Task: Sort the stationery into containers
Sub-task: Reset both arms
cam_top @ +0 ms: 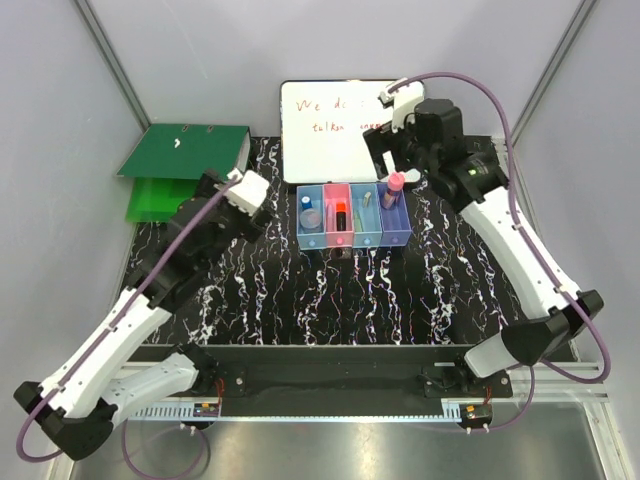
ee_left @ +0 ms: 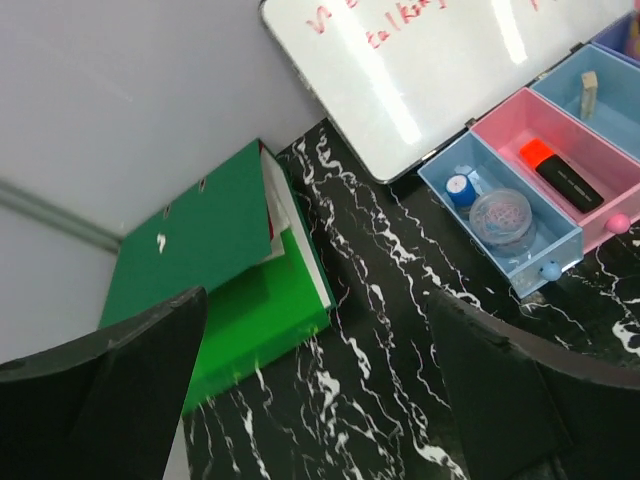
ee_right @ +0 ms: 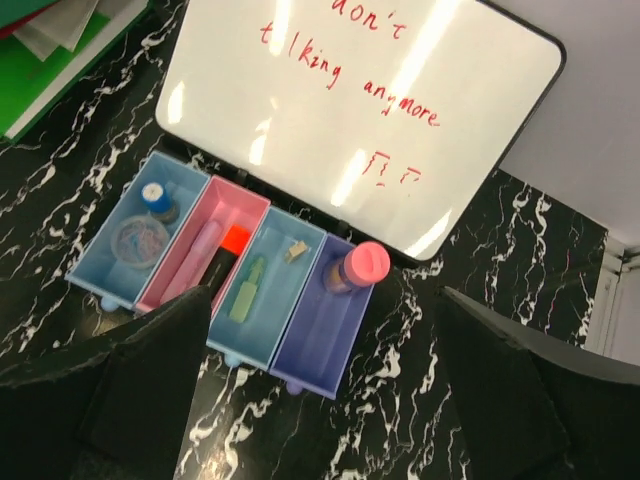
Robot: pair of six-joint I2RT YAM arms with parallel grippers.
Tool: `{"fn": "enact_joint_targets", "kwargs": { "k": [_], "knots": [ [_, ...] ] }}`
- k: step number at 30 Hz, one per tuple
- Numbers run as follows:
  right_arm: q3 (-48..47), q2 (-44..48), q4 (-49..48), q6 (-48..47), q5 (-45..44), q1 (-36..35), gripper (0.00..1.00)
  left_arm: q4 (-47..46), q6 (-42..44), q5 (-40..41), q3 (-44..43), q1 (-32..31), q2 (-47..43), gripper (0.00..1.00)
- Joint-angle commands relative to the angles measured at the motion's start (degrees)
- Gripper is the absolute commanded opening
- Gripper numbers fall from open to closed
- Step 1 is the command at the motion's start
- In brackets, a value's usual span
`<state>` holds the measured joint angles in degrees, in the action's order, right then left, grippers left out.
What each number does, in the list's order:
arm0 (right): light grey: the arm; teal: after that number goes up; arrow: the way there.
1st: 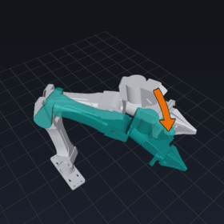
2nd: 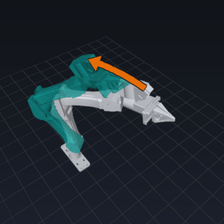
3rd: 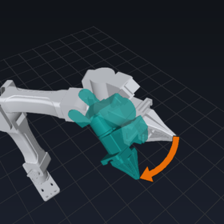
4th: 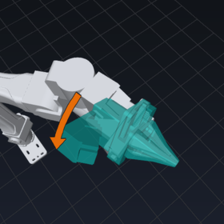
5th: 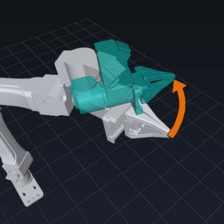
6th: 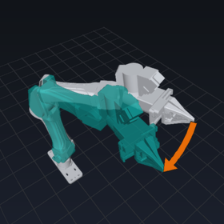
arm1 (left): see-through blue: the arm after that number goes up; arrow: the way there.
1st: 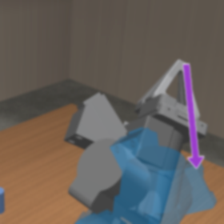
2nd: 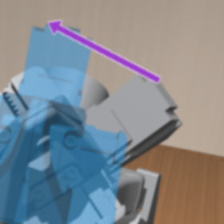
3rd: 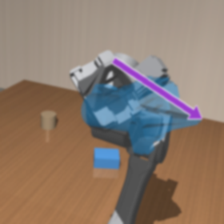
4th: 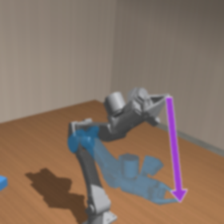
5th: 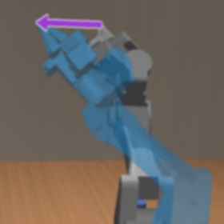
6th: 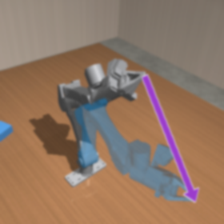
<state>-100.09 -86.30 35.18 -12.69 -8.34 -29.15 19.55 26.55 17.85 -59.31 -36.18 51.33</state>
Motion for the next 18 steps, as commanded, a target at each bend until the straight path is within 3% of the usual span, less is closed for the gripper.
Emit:
{"fn": "enact_joint_targets", "kwargs": {
  "k": [1,5,11,18],
  "knots": [
    [-5.2,3.7,18.9,1.6,4.0,-0.5,1.00,10.9,-12.1,6.9,-7.3,0.9,-1.8,0.99],
    [1.4,11.5,24.0,1.8,2.6,-0.5,1.00,20.5,-15.4,5.3,-7.6,1.6,-4.1,0.99],
    [10.3,24.0,20.8,1.9,-3.7,-0.5,1.00,22.5,-17.0,6.9,-4.4,5.2,-10.1,0.99],
    [12.9,26.3,20.5,2.9,-4.8,-0.5,1.00,20.8,-17.0,7.2,-2.8,5.2,-11.8,0.99]
  ]
}}
